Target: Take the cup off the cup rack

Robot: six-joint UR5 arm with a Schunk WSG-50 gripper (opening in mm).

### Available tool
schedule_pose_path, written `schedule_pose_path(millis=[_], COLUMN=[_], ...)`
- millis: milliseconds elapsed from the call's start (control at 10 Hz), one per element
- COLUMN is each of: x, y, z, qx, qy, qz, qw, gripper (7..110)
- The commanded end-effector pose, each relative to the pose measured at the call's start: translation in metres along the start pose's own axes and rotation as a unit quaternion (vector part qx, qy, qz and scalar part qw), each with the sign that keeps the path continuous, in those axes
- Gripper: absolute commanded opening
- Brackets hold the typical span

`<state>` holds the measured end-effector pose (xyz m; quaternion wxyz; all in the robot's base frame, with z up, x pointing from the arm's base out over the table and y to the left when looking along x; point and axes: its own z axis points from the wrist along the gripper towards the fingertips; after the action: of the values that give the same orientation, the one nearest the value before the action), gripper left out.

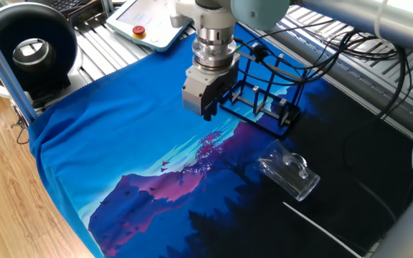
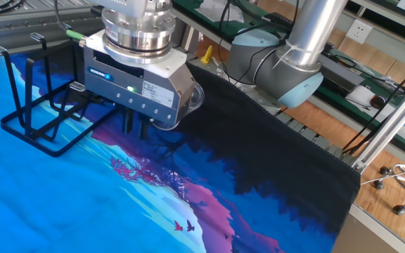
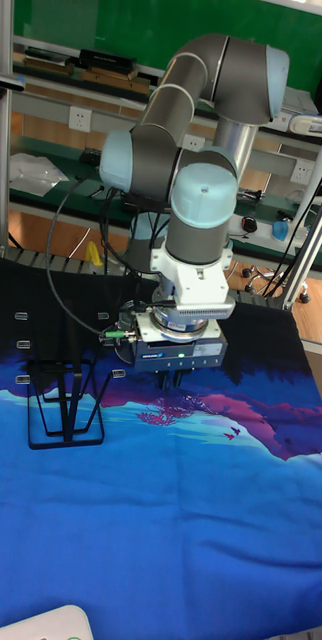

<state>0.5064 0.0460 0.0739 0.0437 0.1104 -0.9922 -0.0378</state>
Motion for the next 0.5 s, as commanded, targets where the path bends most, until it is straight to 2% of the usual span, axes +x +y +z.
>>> schedule_pose_path(millis=[0, 100, 200, 400], x=[0.027, 0.052, 0.073, 0.074], y=[-0.006, -0.009, -0.003, -0.002], z=[0.010, 0.003, -0.004, -0.005], qx=[0.011, 0.022, 0.020, 0.021], qy=[0.023, 0.074, 0.115, 0.115], qz=[0.017, 0.012, 0.034, 0.041], qw=[0.9995, 0.9969, 0.9926, 0.9923], gripper=[22, 22, 22, 22])
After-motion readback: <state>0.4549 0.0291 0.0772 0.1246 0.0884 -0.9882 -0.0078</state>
